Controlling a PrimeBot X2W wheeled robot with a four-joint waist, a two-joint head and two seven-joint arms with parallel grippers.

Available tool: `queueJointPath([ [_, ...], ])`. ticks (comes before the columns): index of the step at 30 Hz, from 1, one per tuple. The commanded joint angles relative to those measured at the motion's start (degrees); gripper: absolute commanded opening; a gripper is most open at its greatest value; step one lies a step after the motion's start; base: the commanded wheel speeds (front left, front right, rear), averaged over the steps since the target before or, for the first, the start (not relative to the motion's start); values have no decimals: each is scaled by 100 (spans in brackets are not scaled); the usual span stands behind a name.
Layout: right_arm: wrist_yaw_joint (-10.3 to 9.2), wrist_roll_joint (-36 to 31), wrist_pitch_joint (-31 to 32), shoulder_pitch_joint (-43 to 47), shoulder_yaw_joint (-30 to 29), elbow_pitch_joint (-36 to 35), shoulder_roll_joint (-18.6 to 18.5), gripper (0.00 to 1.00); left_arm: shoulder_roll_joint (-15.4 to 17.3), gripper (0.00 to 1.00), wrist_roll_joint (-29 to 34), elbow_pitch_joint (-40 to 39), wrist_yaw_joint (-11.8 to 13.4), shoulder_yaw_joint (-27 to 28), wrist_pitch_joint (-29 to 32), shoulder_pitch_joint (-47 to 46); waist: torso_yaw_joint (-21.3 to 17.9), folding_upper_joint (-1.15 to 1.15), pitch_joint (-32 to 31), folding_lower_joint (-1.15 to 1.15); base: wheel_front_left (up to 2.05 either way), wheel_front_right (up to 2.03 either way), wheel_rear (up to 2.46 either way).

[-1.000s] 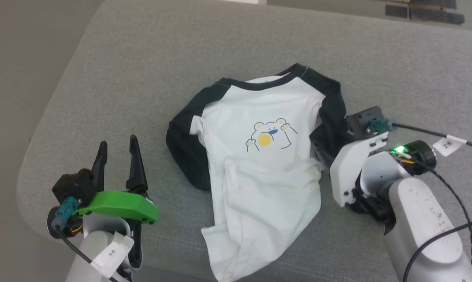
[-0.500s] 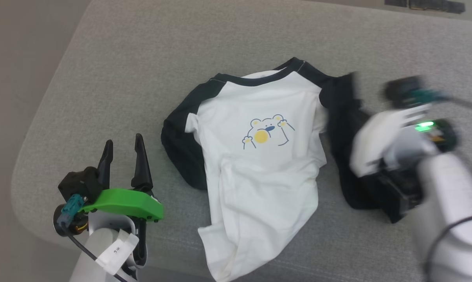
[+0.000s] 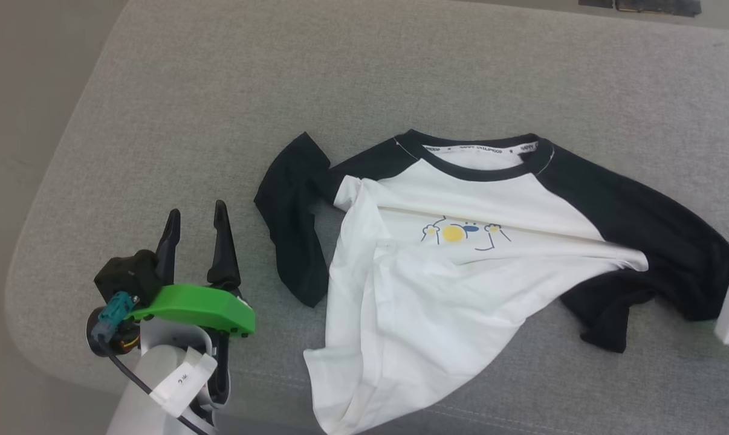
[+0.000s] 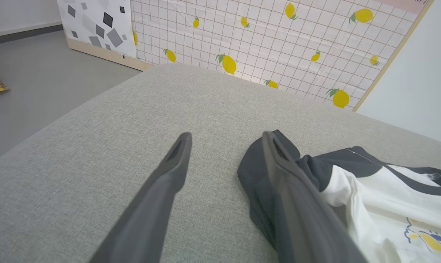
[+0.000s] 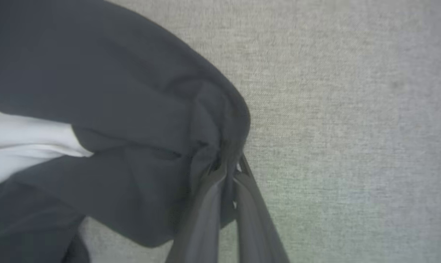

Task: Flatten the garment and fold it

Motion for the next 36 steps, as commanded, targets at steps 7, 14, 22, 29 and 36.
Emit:
queueJointPath([
  [7,-8,306,-781,29,-344,-453,458,100,121,100,-75,66,-34,-29,146,-5,-82,0,-196,0,0,0,0],
  [14,-8,457,-1292,131,-519,-1529,605,100,265,100,-159,50,-135,-253,1155,-620,-295,0,-250,0,0,0,0],
  [22,-8,486,-1097,-38,-151,-2048,748,100,277,100,-158,1050,-220,-889,3726,-2689,-777,0,279,0,0,0,0],
  [29,-8,539,-1124,-158,143,-1952,801,100,241,100,242,2256,-214,-1570,5450,-3832,-1184,0,686,0,0,0,0],
  [36,-8,605,-1269,-177,96,-1877,766,100,293,100,516,2981,-231,-2002,6340,-4098,-1284,0,909,0,0,0,0],
])
